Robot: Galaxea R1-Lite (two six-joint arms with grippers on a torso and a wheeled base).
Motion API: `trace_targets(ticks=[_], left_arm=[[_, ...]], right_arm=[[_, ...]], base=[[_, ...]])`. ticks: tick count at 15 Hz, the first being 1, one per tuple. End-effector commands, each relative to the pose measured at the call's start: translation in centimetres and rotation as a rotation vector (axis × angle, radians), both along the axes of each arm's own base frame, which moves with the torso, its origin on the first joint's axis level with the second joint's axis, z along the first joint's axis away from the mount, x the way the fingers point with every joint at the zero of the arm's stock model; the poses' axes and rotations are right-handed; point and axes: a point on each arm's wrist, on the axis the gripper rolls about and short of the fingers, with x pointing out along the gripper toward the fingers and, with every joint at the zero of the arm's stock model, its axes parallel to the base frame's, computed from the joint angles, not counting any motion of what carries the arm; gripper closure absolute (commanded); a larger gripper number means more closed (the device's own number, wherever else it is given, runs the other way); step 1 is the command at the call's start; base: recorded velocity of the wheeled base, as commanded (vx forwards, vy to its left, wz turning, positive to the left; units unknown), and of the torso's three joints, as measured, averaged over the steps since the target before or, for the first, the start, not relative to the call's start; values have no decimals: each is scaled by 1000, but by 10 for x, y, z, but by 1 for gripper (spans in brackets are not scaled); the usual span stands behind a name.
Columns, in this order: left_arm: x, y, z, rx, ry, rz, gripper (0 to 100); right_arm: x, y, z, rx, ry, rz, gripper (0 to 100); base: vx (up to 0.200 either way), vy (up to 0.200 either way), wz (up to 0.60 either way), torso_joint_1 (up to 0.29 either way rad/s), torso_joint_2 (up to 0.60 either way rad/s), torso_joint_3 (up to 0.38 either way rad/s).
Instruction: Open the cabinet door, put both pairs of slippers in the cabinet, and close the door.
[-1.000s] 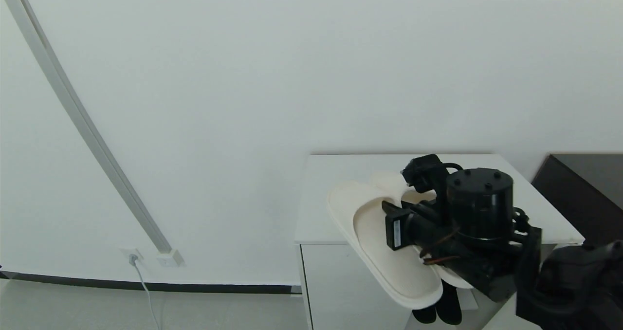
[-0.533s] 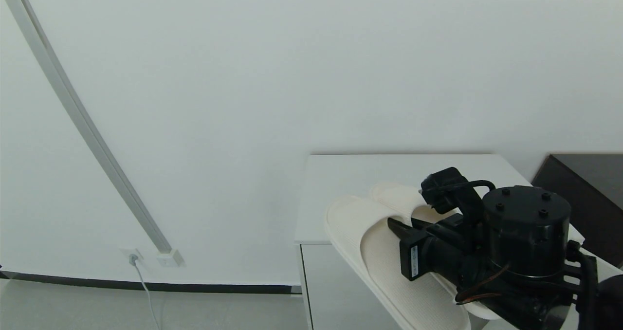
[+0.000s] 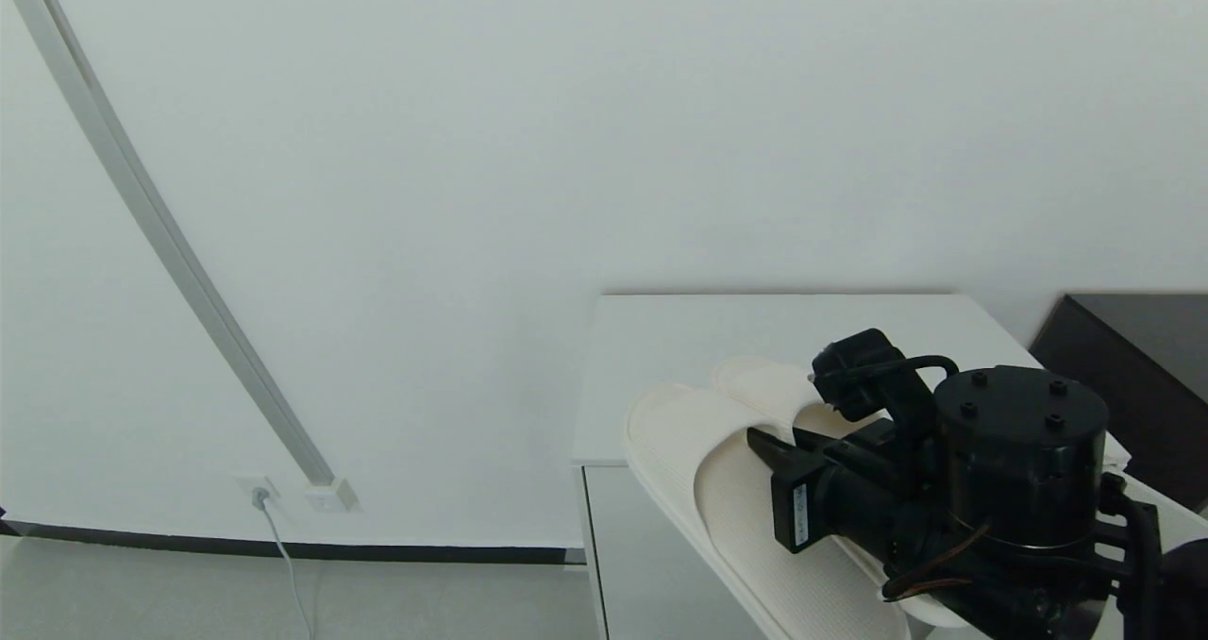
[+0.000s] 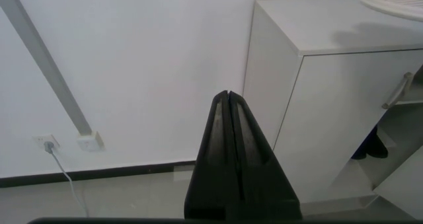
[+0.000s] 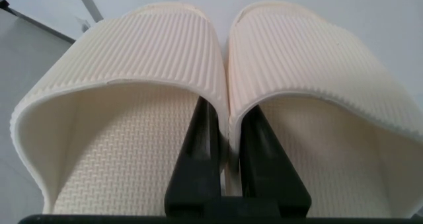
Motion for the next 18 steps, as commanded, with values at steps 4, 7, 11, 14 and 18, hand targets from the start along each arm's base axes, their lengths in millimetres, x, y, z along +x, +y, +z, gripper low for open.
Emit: trace_targets(ticks=[4,7,11,14,18], left_arm=[[0,0,0,0,1,0,100],[0,0,0,0,-1,0,100],[0,0,0,0,-1,0,100],[0,0,0,-2,0,0,100],[0,0,0,-2,0,0,100]], right_arm=[[-1,1,-1,-1,2,7,100],[0,3,-4,-10,8,5,100],[0,4,-5,-11,11,9,100],[-2,4,-6,-16,13,14,100],[-1,6,-7,-21,15,16,100]], base=[[-200,0,0,-6,5,2],[-133,0,0,0,2,0],[0,0,0,0,0,0],[0,0,0,0,0,0],[0,0,0,0,0,0]])
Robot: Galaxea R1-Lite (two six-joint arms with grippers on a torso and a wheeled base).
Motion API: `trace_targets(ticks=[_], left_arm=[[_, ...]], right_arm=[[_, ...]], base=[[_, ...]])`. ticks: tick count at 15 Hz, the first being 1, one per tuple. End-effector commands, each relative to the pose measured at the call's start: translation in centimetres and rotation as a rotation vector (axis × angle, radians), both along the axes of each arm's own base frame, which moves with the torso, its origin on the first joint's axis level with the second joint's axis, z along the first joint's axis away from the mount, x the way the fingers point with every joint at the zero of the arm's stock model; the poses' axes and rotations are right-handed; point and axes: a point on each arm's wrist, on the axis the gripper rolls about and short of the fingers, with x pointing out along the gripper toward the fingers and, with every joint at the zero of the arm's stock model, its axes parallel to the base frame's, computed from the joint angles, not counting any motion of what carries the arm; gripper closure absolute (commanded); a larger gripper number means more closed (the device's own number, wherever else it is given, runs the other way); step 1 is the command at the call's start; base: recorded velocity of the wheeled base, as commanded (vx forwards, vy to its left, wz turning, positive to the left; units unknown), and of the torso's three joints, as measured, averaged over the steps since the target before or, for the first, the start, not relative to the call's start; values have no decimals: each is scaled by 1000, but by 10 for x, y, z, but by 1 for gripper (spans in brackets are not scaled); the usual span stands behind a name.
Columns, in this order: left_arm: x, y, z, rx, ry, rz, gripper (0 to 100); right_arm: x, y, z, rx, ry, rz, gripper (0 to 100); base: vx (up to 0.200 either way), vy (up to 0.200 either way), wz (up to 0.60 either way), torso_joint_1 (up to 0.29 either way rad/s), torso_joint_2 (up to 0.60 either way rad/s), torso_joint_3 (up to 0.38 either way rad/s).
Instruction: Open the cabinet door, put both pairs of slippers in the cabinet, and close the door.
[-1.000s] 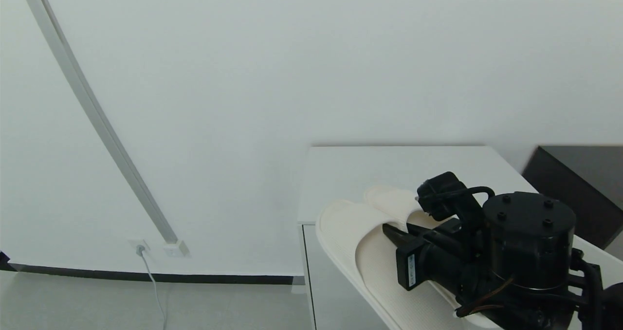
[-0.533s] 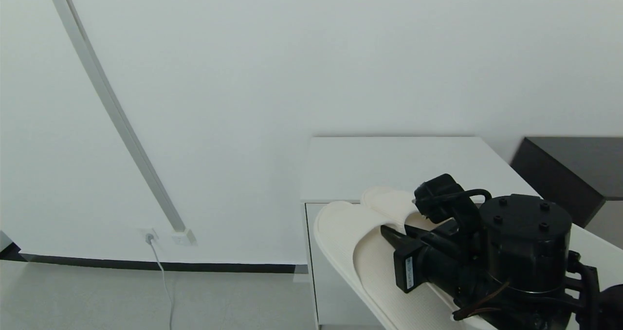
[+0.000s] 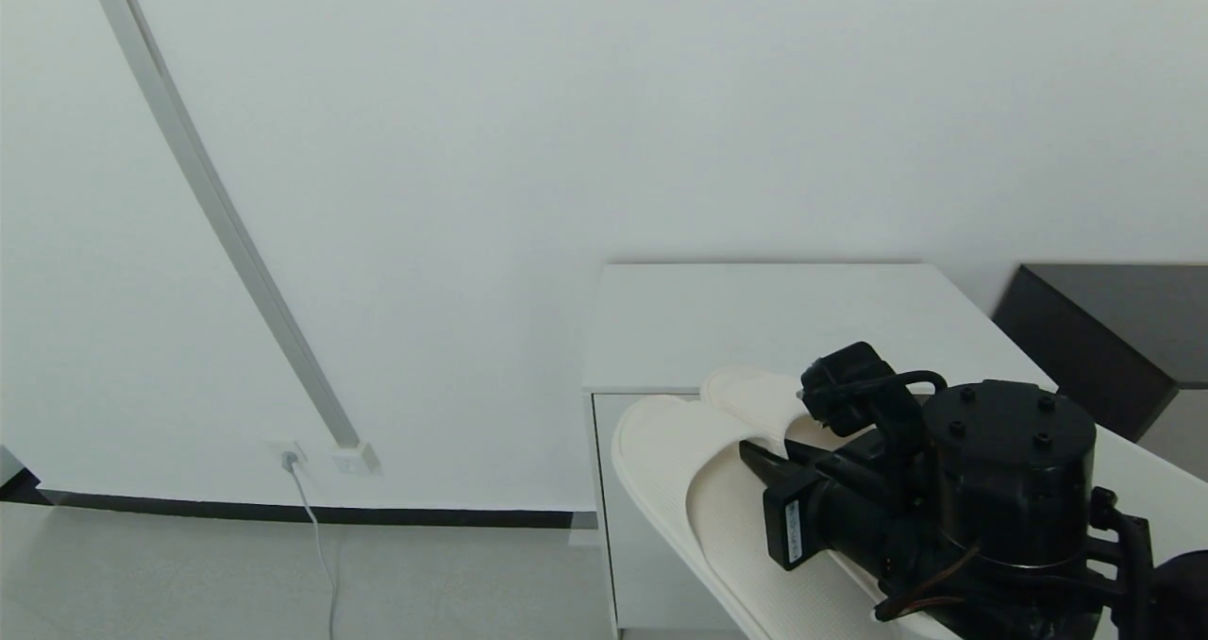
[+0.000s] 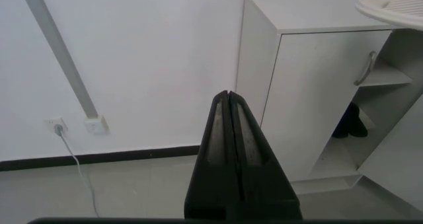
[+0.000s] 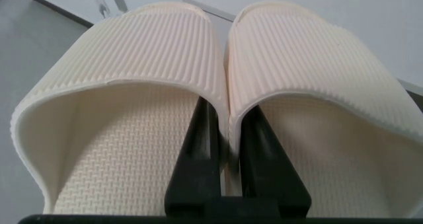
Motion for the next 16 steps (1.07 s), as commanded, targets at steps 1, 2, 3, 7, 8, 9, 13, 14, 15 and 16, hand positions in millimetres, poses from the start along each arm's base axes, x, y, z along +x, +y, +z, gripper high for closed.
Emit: trace_targets(ticks=[1,2,3,7,8,9,13,14,15,16], left_arm=[[0,0,0,2,0,0,100],[0,0,0,2,1,0,100],[0,0,0,2,0,0,100],[0,0,0,2,0,0,100],[0,0,0,2,1,0,100],[0,0,0,2,1,0,100],[0,0,0,2,1,0,100],[0,0,0,2,1,0,100],[0,0,0,2,1,0,100],[0,0,0,2,0,0,100]], right_arm=[[2,3,-3,-8,5,1,100],[2,3,-4,-10,5,1,100],[2,4,-5,-10,7,-1,100],[2,5,-4,-3,-1,3,100],[2,5,-4,-3,-1,3,100],[3,5,-4,-3,-2,3,100],[3,5,-3,-1,-4,3,100],[3,5,-3,-1,-4,3,100],[3,5,-3,-2,-3,3,100],[3,5,-3,-2,-3,3,100]], base=[[0,0,0,0,0,0],[0,0,0,0,0,0],[0,0,0,0,0,0],[0,-200,0,1,-5,0],[0,-200,0,12,-2,-2],[0,-200,0,2,-2,-2],[0,-200,0,-4,2,2],[0,-200,0,2,2,12],[0,-200,0,2,2,2],[0,-200,0,2,2,2]])
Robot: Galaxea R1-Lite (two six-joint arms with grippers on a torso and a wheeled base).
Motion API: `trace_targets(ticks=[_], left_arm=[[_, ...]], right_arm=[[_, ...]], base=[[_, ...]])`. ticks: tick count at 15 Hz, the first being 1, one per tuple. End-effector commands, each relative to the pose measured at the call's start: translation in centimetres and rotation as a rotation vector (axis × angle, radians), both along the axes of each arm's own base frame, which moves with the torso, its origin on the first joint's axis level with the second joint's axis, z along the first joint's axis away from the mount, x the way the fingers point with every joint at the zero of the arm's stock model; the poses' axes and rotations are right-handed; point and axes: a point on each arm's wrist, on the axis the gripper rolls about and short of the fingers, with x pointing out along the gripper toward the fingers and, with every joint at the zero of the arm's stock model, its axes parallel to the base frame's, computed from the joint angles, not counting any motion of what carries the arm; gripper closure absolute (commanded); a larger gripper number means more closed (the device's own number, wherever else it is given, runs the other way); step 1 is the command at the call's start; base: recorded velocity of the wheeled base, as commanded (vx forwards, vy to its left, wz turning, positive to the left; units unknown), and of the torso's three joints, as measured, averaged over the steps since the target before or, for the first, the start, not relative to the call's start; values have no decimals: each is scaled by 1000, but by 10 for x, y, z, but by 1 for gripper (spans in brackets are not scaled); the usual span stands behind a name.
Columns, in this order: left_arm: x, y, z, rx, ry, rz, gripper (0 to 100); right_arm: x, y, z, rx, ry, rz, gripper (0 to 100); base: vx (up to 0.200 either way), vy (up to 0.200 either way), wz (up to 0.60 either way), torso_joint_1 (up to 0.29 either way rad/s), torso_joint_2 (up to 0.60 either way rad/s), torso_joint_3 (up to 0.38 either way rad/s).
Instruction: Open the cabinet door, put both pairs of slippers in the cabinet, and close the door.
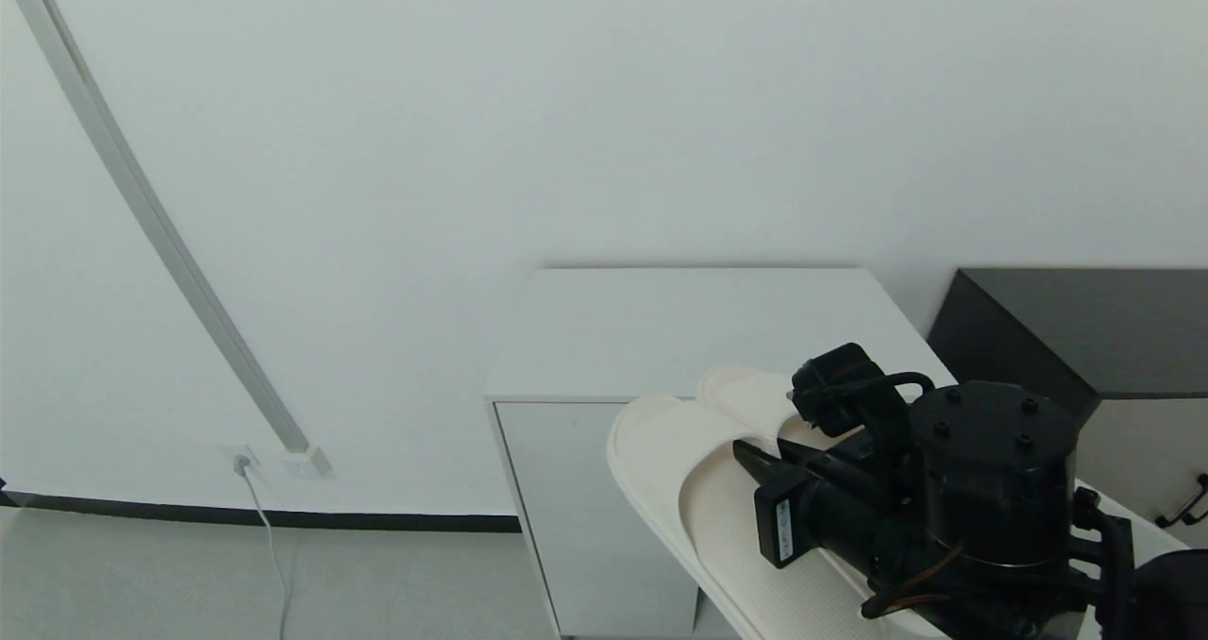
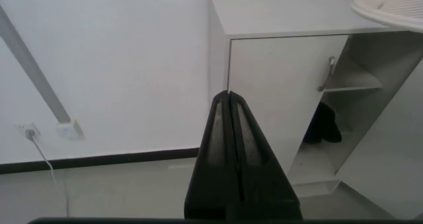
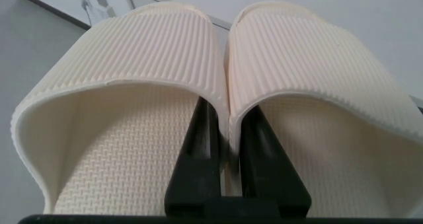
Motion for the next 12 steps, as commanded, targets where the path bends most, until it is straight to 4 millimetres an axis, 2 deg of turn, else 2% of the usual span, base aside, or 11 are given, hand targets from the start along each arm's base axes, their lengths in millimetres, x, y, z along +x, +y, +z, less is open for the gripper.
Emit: trace_targets(ticks=[1,8,12], left_arm=[[0,0,0,0,0,0,100],[0,0,0,0,0,0,100],[0,0,0,4,0,-1,100]], right_arm=[[0,0,-1,-4,3,1,100],[-5,1,-6,-19,12,8,100],[-6,1,-7,-23,17,7,100]], base=[[0,-200,0,-2,7,-2],[0,-200,0,3,2,3],[0,0,0,0,0,0]])
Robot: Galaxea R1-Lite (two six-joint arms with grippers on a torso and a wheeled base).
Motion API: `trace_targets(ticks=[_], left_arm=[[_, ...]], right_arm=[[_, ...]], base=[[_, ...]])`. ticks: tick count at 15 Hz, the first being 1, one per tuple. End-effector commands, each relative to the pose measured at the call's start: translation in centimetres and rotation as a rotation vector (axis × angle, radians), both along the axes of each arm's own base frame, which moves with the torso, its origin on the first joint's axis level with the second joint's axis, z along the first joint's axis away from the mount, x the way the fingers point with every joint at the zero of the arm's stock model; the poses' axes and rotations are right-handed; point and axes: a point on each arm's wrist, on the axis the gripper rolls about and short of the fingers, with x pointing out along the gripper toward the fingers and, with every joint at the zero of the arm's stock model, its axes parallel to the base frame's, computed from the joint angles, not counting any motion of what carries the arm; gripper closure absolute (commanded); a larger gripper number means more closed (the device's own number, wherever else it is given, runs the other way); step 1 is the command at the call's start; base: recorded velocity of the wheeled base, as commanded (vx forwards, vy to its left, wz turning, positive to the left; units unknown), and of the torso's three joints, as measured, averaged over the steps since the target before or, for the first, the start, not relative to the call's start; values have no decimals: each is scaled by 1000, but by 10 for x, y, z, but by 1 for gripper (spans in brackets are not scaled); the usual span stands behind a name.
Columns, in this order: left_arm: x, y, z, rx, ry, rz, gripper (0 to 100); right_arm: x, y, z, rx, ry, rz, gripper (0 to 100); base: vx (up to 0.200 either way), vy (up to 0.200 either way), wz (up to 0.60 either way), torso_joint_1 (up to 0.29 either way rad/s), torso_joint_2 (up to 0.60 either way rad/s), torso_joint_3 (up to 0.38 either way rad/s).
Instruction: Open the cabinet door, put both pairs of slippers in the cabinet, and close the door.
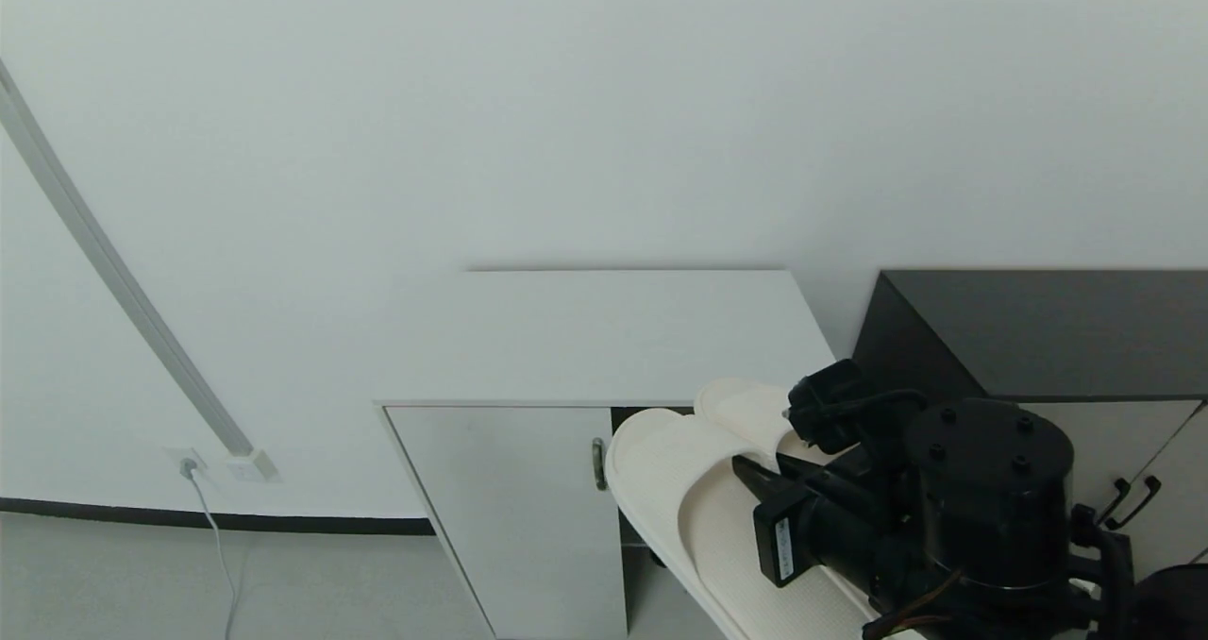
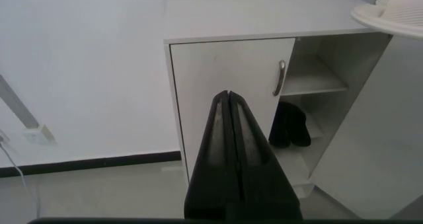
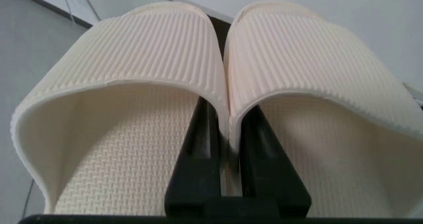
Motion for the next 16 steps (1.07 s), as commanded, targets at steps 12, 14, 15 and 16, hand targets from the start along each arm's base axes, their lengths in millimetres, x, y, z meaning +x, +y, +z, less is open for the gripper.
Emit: trace_targets(ticks=[12,14,15,16], left_arm=[[0,0,0,-2,0,0,100],[0,0,0,-2,0,0,100],[0,0,0,-2,2,0,100],[0,0,0,-2,2,0,100]], right_arm=[[2,1,-9,-34,15,-21,100],[2,2,-10,-37,17,-21,100],[2,2,-11,-39,18,-21,100],[2,2,-11,-39,18,-21,100]], base=[[0,0,0,0,0,0],[0,0,0,-78,186,105],[0,0,0,-154,344,183],[0,0,0,-163,349,193]])
